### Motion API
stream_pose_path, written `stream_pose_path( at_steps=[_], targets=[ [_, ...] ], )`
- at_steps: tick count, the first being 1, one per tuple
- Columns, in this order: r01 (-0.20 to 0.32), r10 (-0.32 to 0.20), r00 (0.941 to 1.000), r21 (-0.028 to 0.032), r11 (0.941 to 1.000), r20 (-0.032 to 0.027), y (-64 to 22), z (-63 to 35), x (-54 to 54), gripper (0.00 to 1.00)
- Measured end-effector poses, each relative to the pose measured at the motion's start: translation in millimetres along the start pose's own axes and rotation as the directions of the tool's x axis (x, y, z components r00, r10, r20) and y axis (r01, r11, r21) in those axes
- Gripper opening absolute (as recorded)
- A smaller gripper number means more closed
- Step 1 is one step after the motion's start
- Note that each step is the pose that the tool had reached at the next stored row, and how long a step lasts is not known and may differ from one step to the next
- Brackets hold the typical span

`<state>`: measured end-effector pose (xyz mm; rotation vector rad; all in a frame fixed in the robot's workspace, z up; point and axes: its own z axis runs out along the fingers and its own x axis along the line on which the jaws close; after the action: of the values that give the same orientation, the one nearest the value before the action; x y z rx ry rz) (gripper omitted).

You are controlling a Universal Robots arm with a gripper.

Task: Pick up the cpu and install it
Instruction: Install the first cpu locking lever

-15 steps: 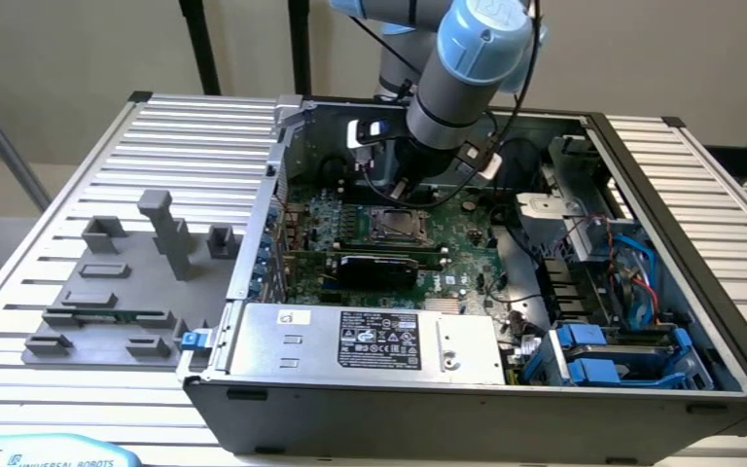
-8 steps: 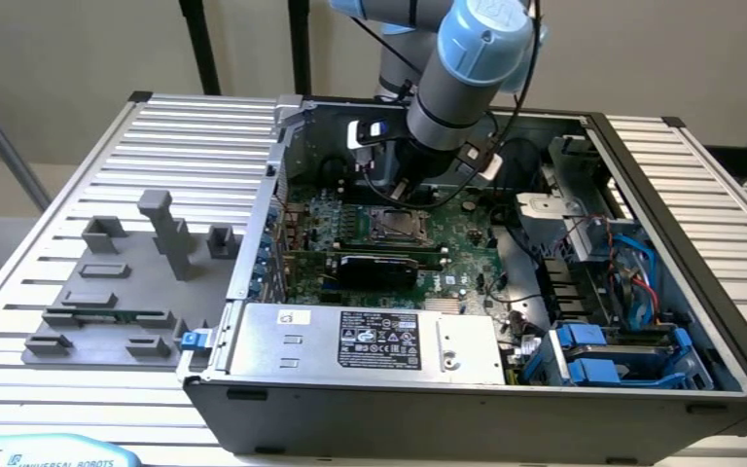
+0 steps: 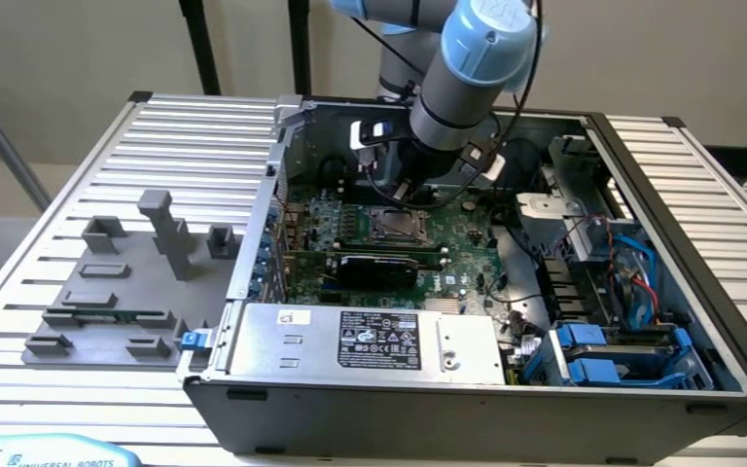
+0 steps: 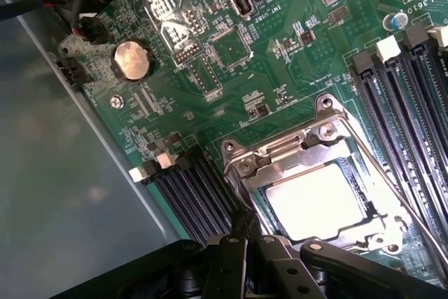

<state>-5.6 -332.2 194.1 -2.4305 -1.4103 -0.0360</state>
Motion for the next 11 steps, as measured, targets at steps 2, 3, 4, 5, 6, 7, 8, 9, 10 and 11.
stream_pose_path(
  at_steps=[2, 3, 4, 5, 6, 7, 8, 9, 10, 11],
  targets=[
    [0.0, 0.0, 1.0, 0.0, 1.0, 0.0, 1.6, -0.1, 0.9, 0.11],
    [0.0, 0.0, 1.0, -0.0001, 1.0, -0.0001, 2.3, -0.1, 1.3, 0.11],
    [0.0, 0.0, 1.0, -0.0003, 1.0, -0.0002, 2.9, -0.1, 1.6, 0.11],
    [0.0, 0.0, 1.0, -0.0007, 1.0, -0.0005, 3.4, 0.0, 1.7, 0.11],
    [0.001, -0.001, 1.0, -0.0016, 1.0, -0.0009, 3.7, 0.3, 1.8, 0.11],
    [0.001, -0.001, 1.0, -0.0028, 1.0, -0.0017, 3.9, 0.6, 1.9, 0.11],
    [0.001, -0.001, 1.0, -0.0042, 1.0, -0.0026, 4.1, 1.0, 1.9, 0.11],
    [0.002, -0.002, 1.0, -0.0057, 1.0, -0.0037, 4.3, 1.5, 1.7, 0.11],
    [0.003, -0.003, 1.0, -0.0076, 1.0, -0.0054, 4.5, 1.9, 1.6, 0.11],
    [0.004, -0.004, 1.0, -0.0091, 1.0, -0.0075, 4.6, 2.3, 1.5, 0.11]
  ],
)
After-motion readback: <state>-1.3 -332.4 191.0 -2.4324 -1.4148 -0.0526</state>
